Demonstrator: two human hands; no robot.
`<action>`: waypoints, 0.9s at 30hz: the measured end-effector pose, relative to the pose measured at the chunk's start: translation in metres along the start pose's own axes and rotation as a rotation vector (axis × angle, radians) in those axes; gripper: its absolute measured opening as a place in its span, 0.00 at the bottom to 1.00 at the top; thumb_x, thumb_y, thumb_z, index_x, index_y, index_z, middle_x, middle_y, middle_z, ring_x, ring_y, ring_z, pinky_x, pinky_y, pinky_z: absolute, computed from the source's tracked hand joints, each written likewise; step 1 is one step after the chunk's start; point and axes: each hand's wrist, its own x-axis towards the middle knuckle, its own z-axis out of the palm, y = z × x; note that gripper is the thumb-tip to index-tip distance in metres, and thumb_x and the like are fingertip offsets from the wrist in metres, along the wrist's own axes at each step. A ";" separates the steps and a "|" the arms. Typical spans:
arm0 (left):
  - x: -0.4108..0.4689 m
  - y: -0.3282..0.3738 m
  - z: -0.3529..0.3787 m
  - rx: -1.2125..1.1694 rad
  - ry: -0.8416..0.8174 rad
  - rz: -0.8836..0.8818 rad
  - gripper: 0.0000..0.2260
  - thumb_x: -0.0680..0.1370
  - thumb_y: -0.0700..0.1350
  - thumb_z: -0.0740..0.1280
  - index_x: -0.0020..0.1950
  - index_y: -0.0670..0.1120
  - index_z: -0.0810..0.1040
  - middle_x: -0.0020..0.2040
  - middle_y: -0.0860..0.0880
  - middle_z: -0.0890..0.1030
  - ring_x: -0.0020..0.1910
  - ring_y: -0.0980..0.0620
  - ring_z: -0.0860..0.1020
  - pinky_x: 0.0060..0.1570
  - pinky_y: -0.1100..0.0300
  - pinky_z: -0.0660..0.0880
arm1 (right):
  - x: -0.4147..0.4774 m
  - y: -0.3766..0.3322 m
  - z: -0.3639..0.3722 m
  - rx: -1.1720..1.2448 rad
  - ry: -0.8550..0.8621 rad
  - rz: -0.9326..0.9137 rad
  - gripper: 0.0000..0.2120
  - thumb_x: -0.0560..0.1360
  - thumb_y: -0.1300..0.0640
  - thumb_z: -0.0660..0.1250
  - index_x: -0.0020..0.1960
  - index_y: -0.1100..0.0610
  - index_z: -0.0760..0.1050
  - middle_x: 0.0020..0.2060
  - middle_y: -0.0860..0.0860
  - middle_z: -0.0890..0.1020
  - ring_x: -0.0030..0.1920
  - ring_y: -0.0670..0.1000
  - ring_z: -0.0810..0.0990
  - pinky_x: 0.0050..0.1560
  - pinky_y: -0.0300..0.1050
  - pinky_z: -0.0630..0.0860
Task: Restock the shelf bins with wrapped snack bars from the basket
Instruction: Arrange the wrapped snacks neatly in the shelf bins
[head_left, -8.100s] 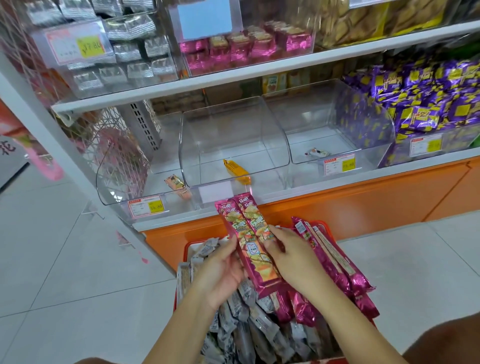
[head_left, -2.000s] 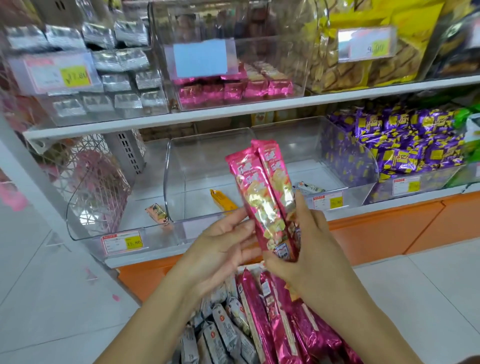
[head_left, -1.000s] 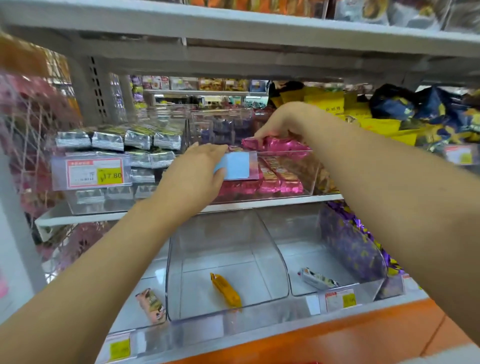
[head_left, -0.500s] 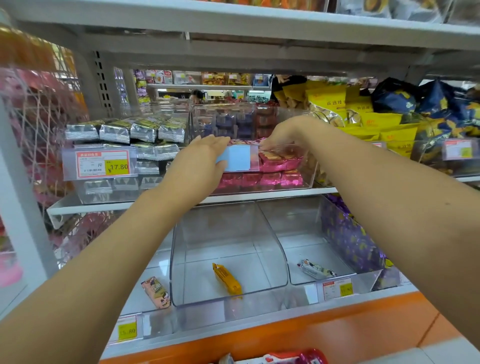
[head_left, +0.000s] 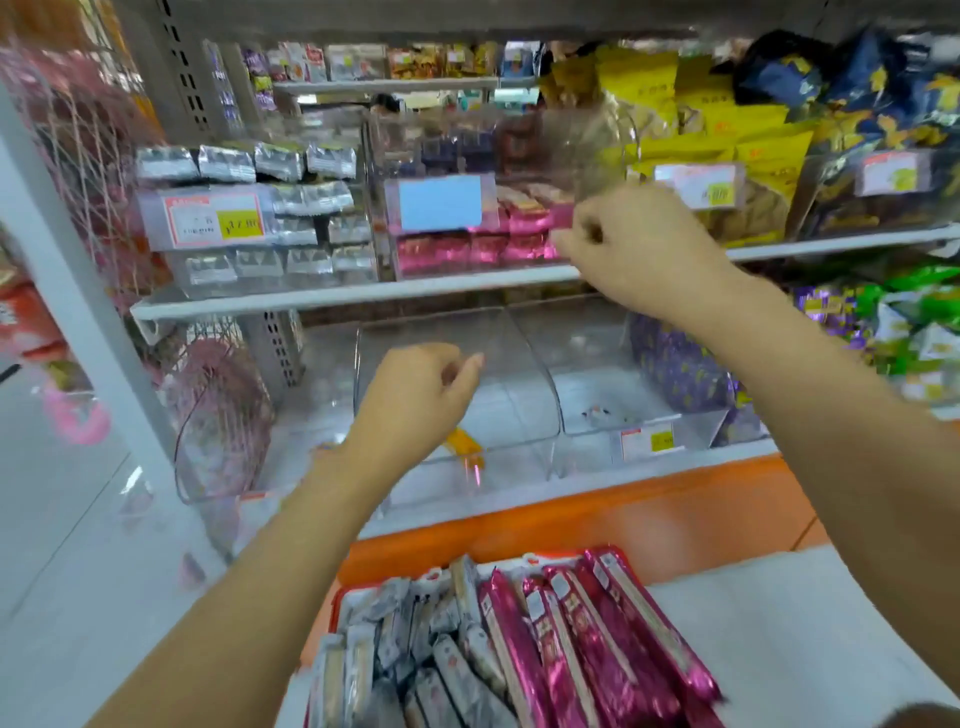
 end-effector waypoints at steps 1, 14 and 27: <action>-0.012 -0.006 0.010 -0.004 -0.078 -0.054 0.23 0.78 0.54 0.59 0.33 0.38 0.75 0.26 0.46 0.69 0.29 0.47 0.69 0.33 0.53 0.57 | -0.019 0.002 0.010 0.009 -0.066 -0.001 0.20 0.79 0.50 0.62 0.31 0.56 0.65 0.30 0.54 0.71 0.37 0.58 0.73 0.34 0.48 0.60; -0.172 -0.049 0.126 -0.001 -1.106 -0.442 0.17 0.81 0.47 0.60 0.69 0.43 0.70 0.52 0.49 0.76 0.49 0.48 0.75 0.46 0.58 0.72 | -0.240 0.003 0.190 0.324 -1.202 0.483 0.53 0.68 0.30 0.67 0.79 0.55 0.44 0.77 0.55 0.57 0.74 0.57 0.61 0.71 0.52 0.64; -0.196 -0.056 0.149 0.127 -1.001 -0.424 0.29 0.81 0.50 0.59 0.77 0.39 0.54 0.69 0.39 0.68 0.44 0.48 0.73 0.51 0.54 0.73 | -0.265 -0.019 0.226 0.038 -1.261 0.612 0.53 0.71 0.41 0.70 0.78 0.57 0.35 0.76 0.65 0.48 0.75 0.67 0.49 0.72 0.61 0.60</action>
